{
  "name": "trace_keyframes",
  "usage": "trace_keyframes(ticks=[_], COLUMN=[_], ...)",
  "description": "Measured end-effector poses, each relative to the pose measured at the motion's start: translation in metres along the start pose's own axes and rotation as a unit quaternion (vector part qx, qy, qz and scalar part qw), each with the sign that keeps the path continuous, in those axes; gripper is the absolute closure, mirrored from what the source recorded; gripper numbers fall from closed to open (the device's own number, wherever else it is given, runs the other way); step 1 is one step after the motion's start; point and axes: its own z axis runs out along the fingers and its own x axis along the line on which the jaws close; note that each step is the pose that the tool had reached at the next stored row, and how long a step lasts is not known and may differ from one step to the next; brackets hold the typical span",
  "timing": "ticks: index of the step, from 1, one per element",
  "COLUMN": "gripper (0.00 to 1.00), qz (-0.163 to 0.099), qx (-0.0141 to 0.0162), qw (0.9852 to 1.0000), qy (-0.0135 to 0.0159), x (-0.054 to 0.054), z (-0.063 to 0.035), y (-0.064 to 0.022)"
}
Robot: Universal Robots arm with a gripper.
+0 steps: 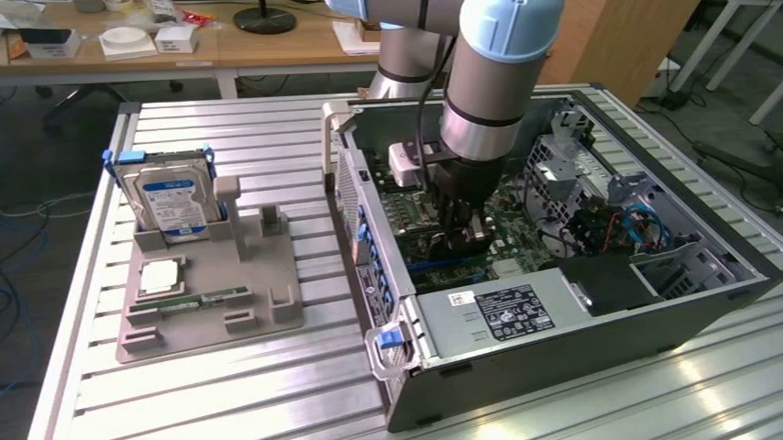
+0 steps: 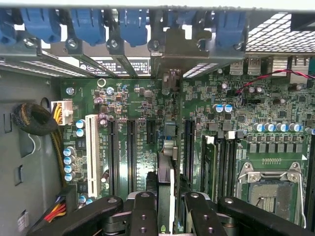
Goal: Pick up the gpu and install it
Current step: 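Insert the gpu into the slot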
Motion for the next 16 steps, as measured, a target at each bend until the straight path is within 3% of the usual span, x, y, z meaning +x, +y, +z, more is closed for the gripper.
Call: trace_keyframes(ticks=[9,16], gripper=[0.74,0.74], qz=[0.000,0.000], qx=[0.0028,0.0033], qw=[1.0000,1.0000], qy=[-0.0001,-0.0001], x=[0.0000,-0.0001], z=[0.0003,0.0002], y=[0.0000,0.0023])
